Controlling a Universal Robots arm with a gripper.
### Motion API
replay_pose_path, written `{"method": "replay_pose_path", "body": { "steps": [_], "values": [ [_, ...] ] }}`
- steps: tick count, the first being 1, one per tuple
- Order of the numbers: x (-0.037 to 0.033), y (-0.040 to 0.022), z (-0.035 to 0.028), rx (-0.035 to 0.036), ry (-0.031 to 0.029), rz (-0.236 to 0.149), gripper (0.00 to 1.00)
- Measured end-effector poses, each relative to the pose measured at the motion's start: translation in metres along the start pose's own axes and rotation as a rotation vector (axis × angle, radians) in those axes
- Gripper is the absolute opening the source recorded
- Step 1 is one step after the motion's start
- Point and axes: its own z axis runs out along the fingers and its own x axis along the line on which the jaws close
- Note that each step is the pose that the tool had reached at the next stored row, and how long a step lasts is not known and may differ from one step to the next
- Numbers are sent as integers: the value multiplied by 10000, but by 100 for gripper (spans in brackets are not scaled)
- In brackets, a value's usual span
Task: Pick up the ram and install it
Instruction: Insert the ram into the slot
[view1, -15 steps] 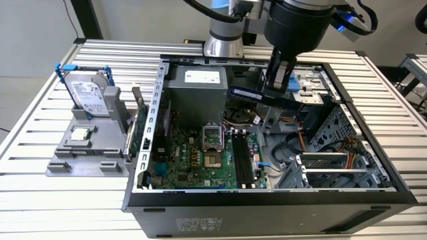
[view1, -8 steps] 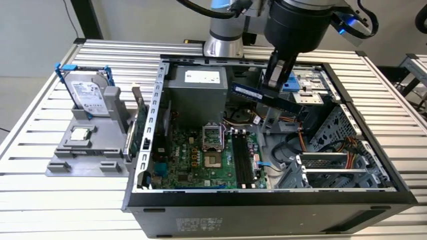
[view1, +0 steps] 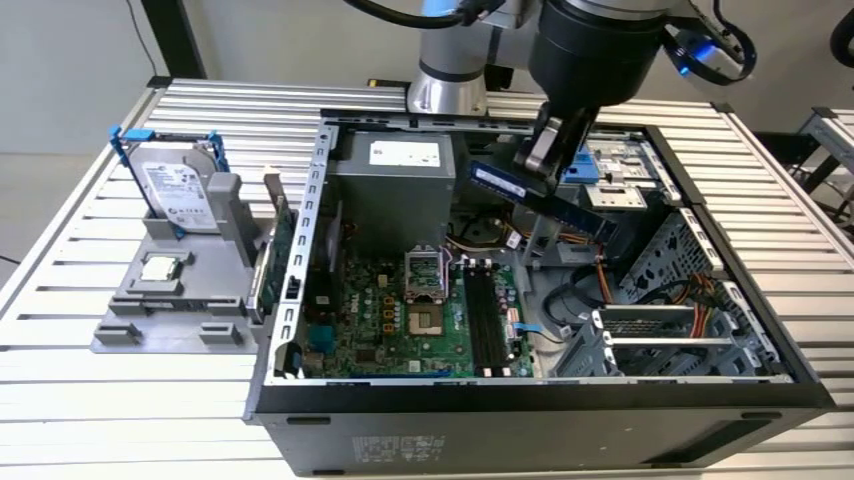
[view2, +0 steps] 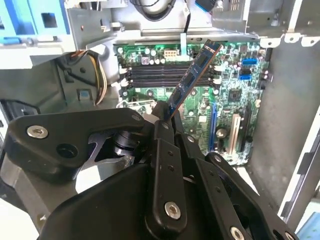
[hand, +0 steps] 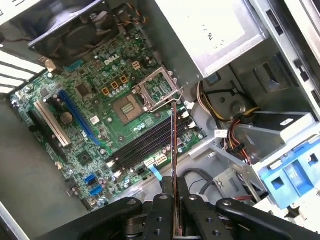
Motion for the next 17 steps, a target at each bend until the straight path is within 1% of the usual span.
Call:
{"method": "replay_pose_path", "body": {
  "steps": [17],
  "values": [
    [1,0,9,164,0,3076,0]
  ]
}}
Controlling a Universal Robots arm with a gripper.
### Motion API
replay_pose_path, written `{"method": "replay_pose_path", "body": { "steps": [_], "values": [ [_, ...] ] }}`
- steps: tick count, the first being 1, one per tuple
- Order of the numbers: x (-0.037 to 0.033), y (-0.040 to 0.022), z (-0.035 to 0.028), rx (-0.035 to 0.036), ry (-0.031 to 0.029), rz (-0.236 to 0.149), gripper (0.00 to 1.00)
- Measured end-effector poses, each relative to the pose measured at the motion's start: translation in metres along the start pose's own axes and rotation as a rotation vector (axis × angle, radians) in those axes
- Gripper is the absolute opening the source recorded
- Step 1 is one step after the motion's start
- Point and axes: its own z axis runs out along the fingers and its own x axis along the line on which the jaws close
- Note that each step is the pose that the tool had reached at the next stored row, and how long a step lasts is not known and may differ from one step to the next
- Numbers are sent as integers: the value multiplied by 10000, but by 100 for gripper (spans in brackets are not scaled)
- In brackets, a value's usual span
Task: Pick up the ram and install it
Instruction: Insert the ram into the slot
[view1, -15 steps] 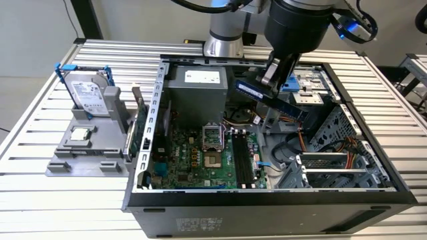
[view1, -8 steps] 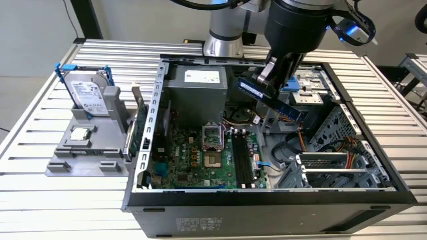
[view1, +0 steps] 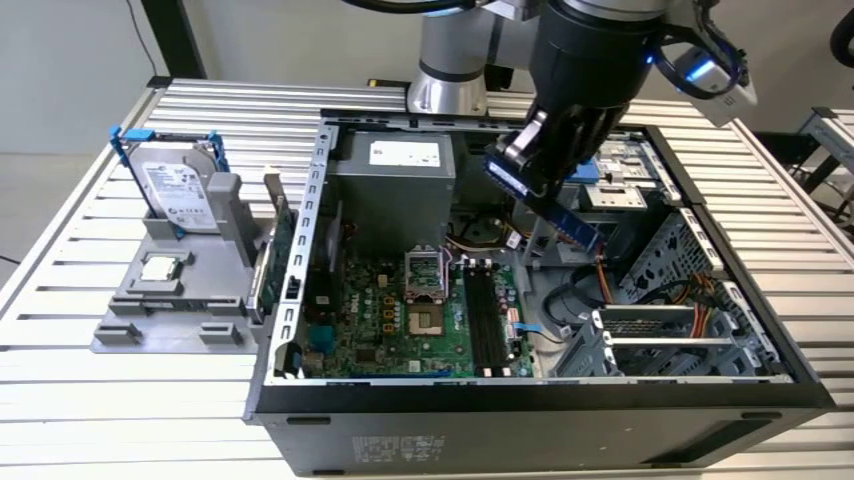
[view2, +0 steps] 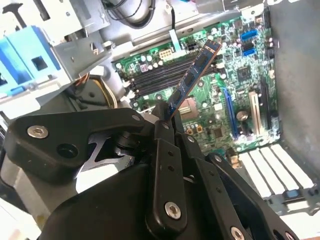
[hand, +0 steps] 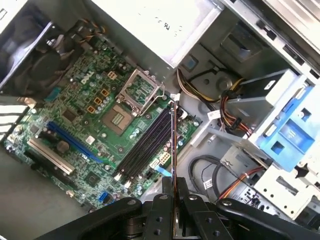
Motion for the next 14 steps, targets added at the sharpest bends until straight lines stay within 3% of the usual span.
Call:
{"method": "replay_pose_path", "body": {
  "steps": [14],
  "values": [
    [1,0,13,137,1,2547,0]
  ]
}}
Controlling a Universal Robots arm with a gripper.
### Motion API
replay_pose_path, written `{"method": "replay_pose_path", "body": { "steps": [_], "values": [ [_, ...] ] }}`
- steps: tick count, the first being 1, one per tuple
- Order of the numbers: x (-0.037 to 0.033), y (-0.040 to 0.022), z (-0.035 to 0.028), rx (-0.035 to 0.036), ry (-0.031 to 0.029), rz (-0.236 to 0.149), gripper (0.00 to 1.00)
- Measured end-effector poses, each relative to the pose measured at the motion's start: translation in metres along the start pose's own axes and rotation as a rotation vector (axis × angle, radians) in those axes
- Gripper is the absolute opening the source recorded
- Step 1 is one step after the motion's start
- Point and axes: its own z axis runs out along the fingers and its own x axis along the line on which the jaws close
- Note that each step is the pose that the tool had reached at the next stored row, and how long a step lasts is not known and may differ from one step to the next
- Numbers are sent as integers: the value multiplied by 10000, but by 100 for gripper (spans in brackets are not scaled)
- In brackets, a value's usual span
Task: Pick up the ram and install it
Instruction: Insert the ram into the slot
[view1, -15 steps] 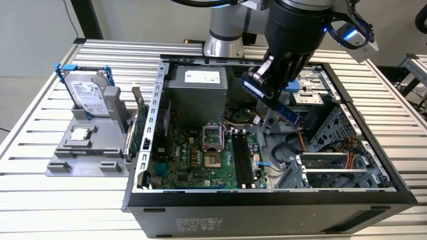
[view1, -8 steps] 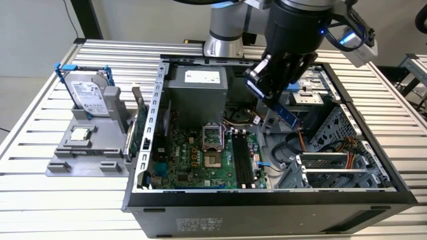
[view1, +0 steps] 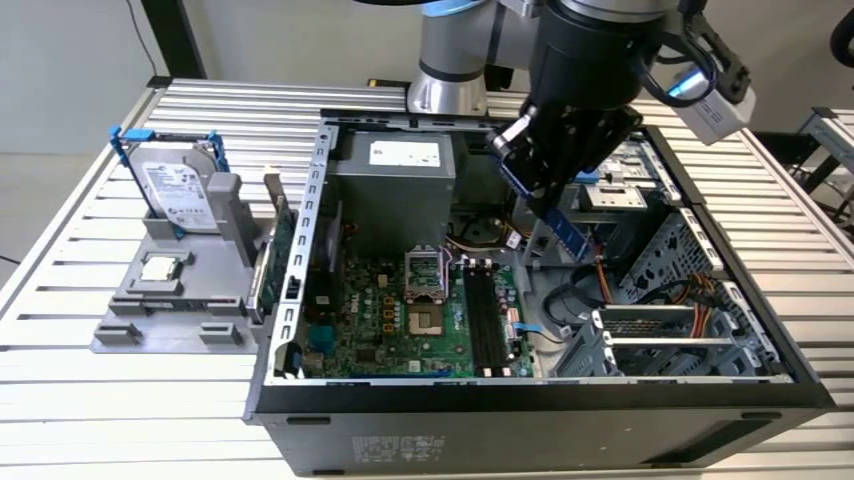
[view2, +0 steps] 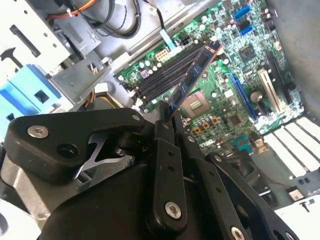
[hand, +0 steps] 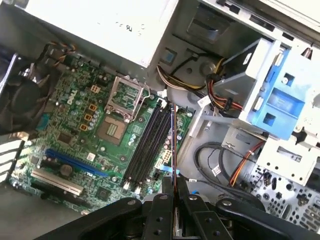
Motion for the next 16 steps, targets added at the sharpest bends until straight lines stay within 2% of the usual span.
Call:
{"method": "replay_pose_path", "body": {
  "steps": [7,10,16],
  "values": [
    [0,0,7,66,1,1223,0],
    [0,0,10,87,0,1614,0],
    [0,2,28,94,0,1755,0]
  ]
}}
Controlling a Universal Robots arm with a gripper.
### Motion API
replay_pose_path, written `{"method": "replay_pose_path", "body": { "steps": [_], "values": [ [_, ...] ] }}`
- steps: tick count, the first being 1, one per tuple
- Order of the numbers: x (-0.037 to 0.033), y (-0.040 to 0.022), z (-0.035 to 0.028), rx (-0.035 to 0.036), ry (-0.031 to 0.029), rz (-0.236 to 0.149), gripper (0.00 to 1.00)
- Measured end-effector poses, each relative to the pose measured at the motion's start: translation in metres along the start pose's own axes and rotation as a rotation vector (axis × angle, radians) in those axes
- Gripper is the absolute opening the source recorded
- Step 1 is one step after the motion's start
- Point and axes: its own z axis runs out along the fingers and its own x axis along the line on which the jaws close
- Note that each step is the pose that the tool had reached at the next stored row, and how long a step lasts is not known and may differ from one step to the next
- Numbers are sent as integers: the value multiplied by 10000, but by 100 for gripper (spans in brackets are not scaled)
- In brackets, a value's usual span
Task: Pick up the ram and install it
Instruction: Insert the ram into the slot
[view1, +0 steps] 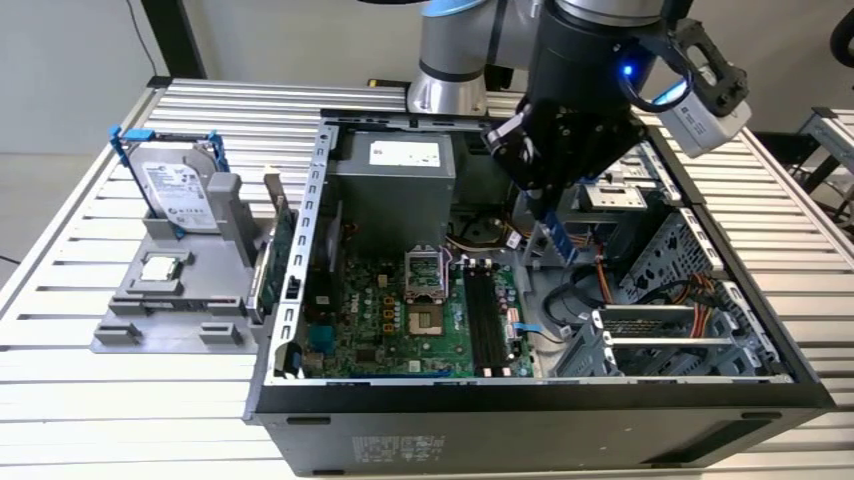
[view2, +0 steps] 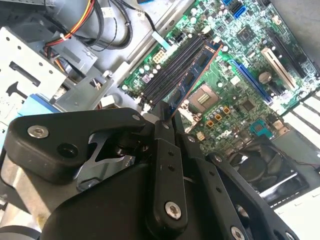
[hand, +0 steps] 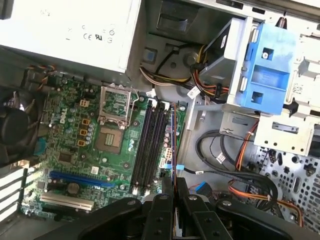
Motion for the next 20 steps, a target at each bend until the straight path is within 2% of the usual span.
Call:
{"method": "replay_pose_path", "body": {
  "steps": [3,7,11,13,14,16,20],
  "values": [
    [2,4,51,2,1,29,0],
    [5,7,123,26,1,462,0],
    [5,16,147,11,-3,586,0],
    [6,15,153,-79,-19,774,0],
    [6,16,154,-101,-19,864,0],
    [7,16,178,-93,4,1165,0],
    [7,18,227,-82,64,1484,0]
  ]
}}
